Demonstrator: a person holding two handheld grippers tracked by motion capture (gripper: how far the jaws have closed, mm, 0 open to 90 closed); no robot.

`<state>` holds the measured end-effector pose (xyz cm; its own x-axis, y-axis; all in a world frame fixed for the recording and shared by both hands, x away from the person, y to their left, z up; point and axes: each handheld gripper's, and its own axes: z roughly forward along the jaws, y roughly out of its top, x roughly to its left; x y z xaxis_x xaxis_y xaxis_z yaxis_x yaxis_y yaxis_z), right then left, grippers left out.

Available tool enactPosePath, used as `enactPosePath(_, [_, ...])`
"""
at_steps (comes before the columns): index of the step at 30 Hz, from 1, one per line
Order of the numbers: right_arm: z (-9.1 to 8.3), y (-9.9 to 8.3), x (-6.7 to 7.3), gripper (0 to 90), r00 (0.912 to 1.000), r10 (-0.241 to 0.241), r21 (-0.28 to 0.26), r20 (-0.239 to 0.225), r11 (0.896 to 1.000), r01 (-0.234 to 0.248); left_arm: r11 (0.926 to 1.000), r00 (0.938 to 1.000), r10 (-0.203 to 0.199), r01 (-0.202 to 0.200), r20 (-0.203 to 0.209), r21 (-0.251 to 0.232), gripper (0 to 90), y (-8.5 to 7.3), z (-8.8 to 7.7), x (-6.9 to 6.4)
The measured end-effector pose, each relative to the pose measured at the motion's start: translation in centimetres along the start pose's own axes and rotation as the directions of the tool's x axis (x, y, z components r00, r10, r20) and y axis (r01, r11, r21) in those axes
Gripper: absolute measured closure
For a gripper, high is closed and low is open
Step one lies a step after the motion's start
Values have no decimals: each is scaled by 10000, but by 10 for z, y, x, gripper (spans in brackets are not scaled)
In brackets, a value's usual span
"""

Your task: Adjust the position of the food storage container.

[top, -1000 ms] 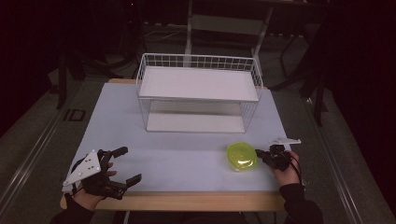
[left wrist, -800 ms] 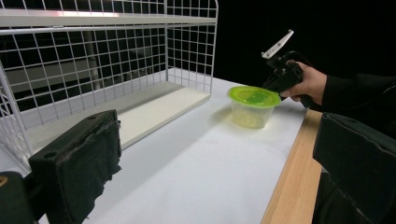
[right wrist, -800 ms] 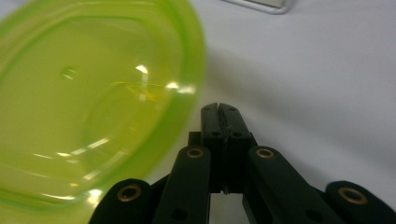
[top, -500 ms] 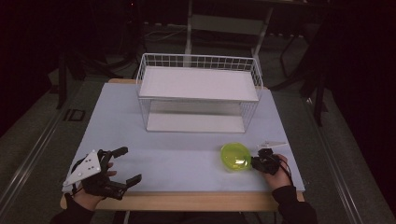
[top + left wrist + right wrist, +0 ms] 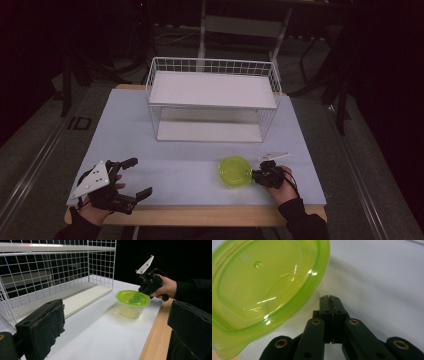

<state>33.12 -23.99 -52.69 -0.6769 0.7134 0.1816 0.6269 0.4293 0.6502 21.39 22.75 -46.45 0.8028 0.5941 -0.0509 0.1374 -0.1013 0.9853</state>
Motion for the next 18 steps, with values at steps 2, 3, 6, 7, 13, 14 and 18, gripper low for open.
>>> enactPosePath(2, [3,2,3,890,10000,-90,87,37,9999,90,10000,10000,10,-10,-3,14,17,0,0,0])
enactPosePath(3, [4,2,5,884,9999,-108,84,22,9999,107,10000,10000,8,-8,-1,8,17,0,0,0])
enactPosePath(6, [2,4,5,871,9997,-129,-25,199,9999,129,10000,10000,7,-7,-3,-7,17,0,-1,0])
enactPosePath(7, [-1,4,5,871,9996,-87,-134,265,9999,91,10000,10000,17,-17,1,-10,17,0,-1,0])
enactPosePath(13, [-20,-4,5,896,9998,83,-416,187,9991,-75,10000,10000,28,-28,6,-16,17,0,-1,-1])
enactPosePath(14, [-22,-6,7,897,9999,84,-399,102,9992,-79,10000,10000,33,-33,10,-2,17,0,-1,-1])
enactPosePath(18, [-19,-9,18,898,9990,75,-139,-438,9999,-81,10000,10000,47,-47,10,23,17,0,0,-1])
